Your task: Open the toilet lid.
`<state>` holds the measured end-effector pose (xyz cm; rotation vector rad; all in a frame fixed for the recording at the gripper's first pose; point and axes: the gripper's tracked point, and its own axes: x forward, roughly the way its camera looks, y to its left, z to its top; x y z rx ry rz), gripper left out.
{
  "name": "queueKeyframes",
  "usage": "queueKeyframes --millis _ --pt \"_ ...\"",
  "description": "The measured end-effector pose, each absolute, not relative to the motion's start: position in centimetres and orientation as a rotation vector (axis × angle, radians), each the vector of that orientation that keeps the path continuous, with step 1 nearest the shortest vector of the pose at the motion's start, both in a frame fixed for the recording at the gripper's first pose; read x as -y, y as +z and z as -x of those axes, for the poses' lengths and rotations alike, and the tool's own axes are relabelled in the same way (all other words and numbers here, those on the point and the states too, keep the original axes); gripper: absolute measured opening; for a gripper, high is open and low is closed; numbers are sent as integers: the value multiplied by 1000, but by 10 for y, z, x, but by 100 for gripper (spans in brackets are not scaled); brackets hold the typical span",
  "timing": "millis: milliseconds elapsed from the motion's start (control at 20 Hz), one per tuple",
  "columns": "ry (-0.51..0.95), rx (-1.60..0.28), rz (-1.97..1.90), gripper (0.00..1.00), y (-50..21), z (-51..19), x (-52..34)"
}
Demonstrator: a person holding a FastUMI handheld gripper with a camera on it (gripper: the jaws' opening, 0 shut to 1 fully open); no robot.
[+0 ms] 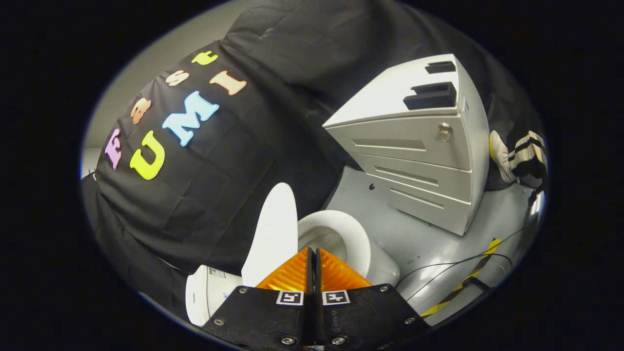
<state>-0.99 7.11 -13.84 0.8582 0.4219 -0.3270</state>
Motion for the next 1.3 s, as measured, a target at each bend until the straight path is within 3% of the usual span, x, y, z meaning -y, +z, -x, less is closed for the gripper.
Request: queueKeyframes --millis 1300 --pt "-187 -290 -538 0 -13 -4 -148"
